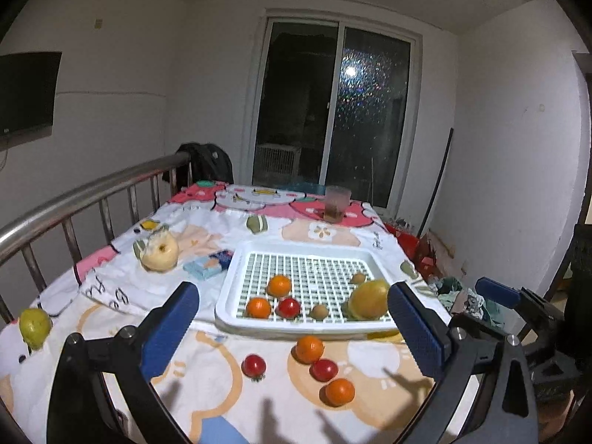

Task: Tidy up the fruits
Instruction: 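Lift both grippers away from the basket toward the loose fruits, then grasp a mandarin with the right gripper while the left grasps a cherry tomato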

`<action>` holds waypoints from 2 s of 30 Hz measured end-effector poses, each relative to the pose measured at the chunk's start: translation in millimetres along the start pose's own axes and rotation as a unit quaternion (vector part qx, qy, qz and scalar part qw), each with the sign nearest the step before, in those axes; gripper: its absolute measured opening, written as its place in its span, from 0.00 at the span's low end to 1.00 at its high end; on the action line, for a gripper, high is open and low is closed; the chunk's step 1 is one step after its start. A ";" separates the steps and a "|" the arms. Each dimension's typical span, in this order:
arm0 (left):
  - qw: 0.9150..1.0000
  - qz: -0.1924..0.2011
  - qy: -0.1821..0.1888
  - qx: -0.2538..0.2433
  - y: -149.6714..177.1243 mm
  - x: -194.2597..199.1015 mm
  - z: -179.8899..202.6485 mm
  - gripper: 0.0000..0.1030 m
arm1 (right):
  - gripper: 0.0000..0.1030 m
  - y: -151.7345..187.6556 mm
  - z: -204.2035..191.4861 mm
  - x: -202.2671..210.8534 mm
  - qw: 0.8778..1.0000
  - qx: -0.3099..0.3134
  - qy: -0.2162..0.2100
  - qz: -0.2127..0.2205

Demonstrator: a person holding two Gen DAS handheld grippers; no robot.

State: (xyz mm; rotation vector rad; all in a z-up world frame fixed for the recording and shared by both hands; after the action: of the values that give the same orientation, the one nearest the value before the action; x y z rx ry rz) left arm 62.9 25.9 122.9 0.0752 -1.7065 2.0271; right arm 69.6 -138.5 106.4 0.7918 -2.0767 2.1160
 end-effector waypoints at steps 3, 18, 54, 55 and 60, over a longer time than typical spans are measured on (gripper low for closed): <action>1.000 -0.010 -0.007 0.007 12.6 -5.4 -5.1 1.00 | 1.00 14.0 -5.0 -6.3 1.000 0.005 0.001 -0.012; 0.991 -0.108 -0.048 0.060 78.2 -69.3 -54.4 1.00 | 0.99 93.6 -25.4 -67.4 0.991 0.031 -0.011 -0.133; 0.974 -0.203 -0.026 0.100 134.6 -122.8 -76.7 0.30 | 0.35 139.7 -41.5 -107.9 0.974 0.057 -0.031 -0.216; 0.974 -0.202 -0.023 0.101 134.6 -121.8 -76.1 0.30 | 0.35 139.0 -40.6 -106.8 0.975 0.055 -0.032 -0.214; 0.976 -0.192 -0.020 0.100 130.7 -113.9 -72.0 0.30 | 0.35 137.6 -37.3 -104.1 0.976 0.046 -0.035 -0.211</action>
State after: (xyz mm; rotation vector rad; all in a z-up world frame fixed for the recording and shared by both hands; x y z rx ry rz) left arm 130.4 43.1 -51.4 0.4780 -1.3779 1.9022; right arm 93.2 -83.3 -59.6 1.2104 -1.6562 1.9784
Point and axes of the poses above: each gripper's, at about its wrist camera, not at the fingertips, and x roughly against the way its jaws point, z to its right, y to its underside, the point moved 9 cm from there along -x, roughly the way its jaws point, and after that the axes turned 13 degrees about y, right-handed, at the moved point
